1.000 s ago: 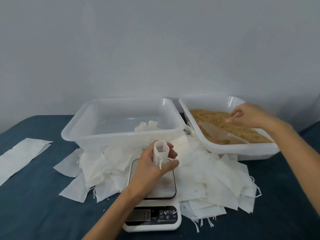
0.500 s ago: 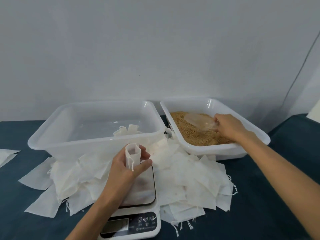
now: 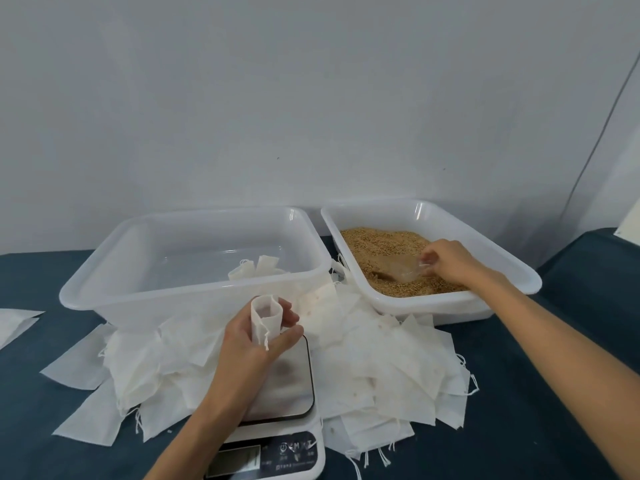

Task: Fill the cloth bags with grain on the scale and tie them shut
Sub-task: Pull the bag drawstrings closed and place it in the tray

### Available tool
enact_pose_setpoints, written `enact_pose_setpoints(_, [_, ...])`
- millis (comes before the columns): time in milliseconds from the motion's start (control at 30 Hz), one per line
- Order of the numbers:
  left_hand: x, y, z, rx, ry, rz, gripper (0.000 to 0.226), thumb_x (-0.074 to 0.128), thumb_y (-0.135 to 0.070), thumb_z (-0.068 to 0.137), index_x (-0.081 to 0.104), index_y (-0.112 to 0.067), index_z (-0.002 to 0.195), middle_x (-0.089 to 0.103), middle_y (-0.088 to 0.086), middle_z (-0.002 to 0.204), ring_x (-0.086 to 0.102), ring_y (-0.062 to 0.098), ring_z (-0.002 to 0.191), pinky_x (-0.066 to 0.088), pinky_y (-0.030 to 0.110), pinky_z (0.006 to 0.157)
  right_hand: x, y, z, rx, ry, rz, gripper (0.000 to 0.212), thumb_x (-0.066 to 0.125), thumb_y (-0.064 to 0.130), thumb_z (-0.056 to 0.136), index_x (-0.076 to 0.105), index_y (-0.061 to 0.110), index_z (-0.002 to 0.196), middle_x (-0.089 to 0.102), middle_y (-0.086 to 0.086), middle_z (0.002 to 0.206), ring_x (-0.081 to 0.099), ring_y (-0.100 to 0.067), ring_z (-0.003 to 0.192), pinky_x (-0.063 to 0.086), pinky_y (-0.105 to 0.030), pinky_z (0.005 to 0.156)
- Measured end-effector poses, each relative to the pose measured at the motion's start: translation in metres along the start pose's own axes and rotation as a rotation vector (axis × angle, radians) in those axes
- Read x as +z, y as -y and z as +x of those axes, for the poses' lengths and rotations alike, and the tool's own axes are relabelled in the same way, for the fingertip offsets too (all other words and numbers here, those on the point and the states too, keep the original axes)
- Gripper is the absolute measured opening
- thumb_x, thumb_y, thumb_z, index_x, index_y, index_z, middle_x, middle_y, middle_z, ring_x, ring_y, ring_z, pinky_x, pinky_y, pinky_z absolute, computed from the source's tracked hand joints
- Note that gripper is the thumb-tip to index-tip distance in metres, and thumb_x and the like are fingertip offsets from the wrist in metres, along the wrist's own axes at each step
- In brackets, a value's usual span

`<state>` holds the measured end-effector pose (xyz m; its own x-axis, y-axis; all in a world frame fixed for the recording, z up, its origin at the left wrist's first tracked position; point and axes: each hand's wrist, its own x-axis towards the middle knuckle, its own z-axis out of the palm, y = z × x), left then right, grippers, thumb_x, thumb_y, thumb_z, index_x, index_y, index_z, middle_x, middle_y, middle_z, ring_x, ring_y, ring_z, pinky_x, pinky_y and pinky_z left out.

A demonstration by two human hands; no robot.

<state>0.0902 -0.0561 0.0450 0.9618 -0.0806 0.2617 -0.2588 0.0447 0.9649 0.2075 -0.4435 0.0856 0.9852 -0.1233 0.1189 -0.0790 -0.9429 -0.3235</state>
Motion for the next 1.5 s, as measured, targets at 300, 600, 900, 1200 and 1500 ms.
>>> enact_pose_setpoints(300, [0.0,-0.007,-0.004,-0.013,-0.015,-0.019,0.017,0.085,-0.012,0.083,0.073,-0.013,0.094,0.074,0.004,0.091,0.065,0.009,0.078,0.051,0.015,0.066,-0.004,-0.005,-0.003,0.079,-0.061,0.187,0.024,0.08,0.01,0.083,0.074,0.012,0.106,0.072,-0.003,0.108,0.064,-0.02,0.104,0.048,-0.033,0.093])
enact_pose_setpoints(600, [0.001,-0.005,-0.001,0.061,-0.012,0.045,0.02,0.08,-0.003,0.086,0.072,-0.009,0.104,0.076,0.005,0.101,0.071,0.021,0.095,0.055,0.018,0.077,-0.01,0.0,-0.008,0.047,-0.079,0.255,0.015,0.078,0.011,0.085,0.075,0.02,0.097,0.071,0.005,0.098,0.065,-0.011,0.095,0.05,-0.028,0.084])
enact_pose_setpoints(900, [0.001,-0.002,-0.004,0.043,0.01,0.073,0.04,0.082,-0.03,0.076,0.068,-0.025,0.113,0.075,0.002,0.101,0.072,0.021,0.094,0.056,0.038,0.086,-0.027,0.061,-0.048,-0.331,0.059,0.471,0.025,0.073,0.013,0.09,0.074,0.029,0.108,0.074,0.014,0.11,0.066,-0.001,0.109,0.05,-0.037,0.104])
enact_pose_setpoints(1200, [0.0,-0.001,-0.003,0.037,0.017,0.148,0.036,0.082,-0.036,0.074,0.065,-0.017,0.1,0.07,-0.004,0.09,0.067,0.026,0.085,0.056,0.046,0.075,-0.037,0.119,-0.093,-0.601,0.186,0.376,0.03,0.07,0.044,0.088,0.069,0.043,0.118,0.068,0.024,0.12,0.064,0.002,0.113,0.049,-0.038,0.1])
enact_pose_setpoints(1500, [0.001,0.001,-0.002,0.032,0.017,0.152,0.037,0.083,-0.026,0.075,0.067,-0.021,0.109,0.073,-0.007,0.099,0.069,0.018,0.097,0.055,0.039,0.086,-0.059,0.143,-0.1,-0.759,-0.061,-0.034,0.034,0.076,0.015,0.087,0.073,0.027,0.119,0.066,0.019,0.097,0.056,-0.004,0.09,0.04,-0.02,0.088])
